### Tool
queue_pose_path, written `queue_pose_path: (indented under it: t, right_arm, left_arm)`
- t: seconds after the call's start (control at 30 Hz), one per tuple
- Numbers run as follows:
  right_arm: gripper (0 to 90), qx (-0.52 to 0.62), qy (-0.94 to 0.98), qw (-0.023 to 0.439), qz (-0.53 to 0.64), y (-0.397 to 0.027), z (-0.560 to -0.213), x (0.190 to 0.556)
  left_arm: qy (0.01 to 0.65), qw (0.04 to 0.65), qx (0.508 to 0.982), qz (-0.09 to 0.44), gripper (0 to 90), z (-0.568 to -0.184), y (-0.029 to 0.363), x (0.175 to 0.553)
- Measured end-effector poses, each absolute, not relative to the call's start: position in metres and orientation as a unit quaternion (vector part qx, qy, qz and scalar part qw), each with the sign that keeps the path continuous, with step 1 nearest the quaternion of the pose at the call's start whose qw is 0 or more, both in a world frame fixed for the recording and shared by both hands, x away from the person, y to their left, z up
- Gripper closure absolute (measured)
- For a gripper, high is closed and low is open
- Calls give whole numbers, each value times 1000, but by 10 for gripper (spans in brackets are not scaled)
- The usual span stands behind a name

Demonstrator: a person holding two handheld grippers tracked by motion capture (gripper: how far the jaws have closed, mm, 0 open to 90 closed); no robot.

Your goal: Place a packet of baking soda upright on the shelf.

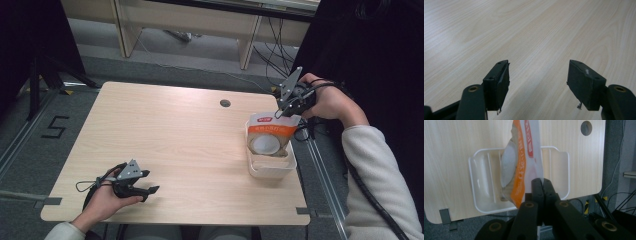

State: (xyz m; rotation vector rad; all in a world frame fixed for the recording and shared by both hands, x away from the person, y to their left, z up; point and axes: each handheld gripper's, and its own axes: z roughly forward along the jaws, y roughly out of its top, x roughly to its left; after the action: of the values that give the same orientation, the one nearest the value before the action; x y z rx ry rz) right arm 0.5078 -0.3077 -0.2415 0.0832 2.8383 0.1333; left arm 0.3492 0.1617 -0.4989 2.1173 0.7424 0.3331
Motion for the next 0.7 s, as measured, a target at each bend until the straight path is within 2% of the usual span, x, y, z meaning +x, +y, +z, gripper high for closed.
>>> queue_pose_path:
  t: [0.37, 0.7]
  right_arm:
    - [900, 11, 985, 171, 33, -306, -240, 507]
    - [900, -1, 985, 173, 25, -307, -245, 509]
  left_arm:
    - [296, 424, 846, 130, 334, -499, 162, 349]
    - [296, 424, 846, 130, 334, -499, 162, 349]
